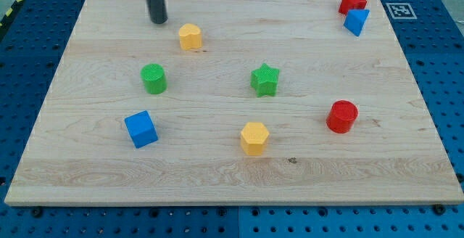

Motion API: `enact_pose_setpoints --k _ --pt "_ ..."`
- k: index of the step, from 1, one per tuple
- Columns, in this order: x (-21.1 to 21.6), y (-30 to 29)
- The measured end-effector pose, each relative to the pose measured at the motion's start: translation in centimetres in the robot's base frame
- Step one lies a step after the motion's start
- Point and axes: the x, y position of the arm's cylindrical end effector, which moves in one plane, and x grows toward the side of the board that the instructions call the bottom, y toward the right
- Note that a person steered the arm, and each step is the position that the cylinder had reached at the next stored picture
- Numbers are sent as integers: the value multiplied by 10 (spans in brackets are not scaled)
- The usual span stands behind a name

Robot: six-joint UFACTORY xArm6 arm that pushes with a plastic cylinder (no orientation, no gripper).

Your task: Move the yellow heart closer to the triangle

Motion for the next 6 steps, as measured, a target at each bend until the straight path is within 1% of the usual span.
enact_pose_setpoints --k 1,2,3,4,5,6 --pt "11 1" --pt "24 17" --pt "40 44" --pt "42 76" --pt "55 113" --pt "84 148"
